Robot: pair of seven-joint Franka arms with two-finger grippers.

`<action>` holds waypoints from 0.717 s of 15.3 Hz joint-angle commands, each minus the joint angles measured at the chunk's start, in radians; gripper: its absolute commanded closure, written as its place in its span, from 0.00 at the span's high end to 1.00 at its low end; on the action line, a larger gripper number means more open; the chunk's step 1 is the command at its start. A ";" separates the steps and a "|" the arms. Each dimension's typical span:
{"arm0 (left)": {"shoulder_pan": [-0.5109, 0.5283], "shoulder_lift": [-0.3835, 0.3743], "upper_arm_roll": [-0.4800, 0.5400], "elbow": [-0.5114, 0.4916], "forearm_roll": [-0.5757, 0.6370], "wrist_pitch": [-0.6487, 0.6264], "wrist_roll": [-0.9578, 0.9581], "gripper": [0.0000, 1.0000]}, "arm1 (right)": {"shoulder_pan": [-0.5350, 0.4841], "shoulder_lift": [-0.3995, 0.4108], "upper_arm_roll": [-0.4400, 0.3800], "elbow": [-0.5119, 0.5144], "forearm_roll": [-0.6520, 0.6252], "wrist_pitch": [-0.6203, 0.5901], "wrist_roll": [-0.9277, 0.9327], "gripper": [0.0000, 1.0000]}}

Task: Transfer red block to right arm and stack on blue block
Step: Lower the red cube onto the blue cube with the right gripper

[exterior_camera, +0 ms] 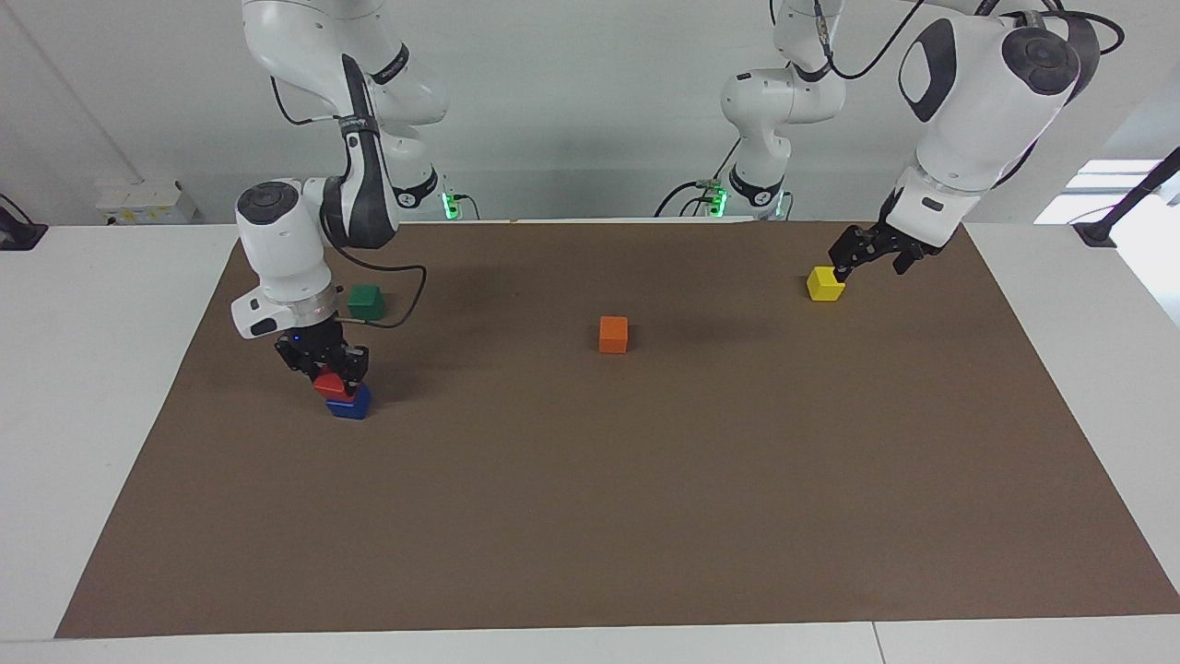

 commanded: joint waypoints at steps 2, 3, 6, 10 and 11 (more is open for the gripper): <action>-0.002 -0.016 0.011 0.004 -0.015 -0.031 -0.003 1.00 | -0.014 -0.019 0.006 -0.031 -0.031 0.019 0.014 0.60; -0.002 -0.016 0.011 0.002 -0.015 -0.031 -0.003 1.00 | -0.014 -0.019 0.006 -0.030 -0.031 0.019 0.014 0.66; -0.002 -0.016 0.011 0.004 -0.015 -0.030 -0.003 1.00 | -0.014 -0.019 0.006 -0.030 -0.031 0.017 0.015 0.90; -0.014 -0.018 0.010 0.004 -0.010 -0.002 0.017 1.00 | -0.014 -0.019 0.006 -0.025 -0.029 0.010 0.012 1.00; -0.014 -0.018 0.010 0.000 -0.010 0.016 0.028 1.00 | -0.015 -0.018 0.006 -0.021 -0.031 0.007 0.012 1.00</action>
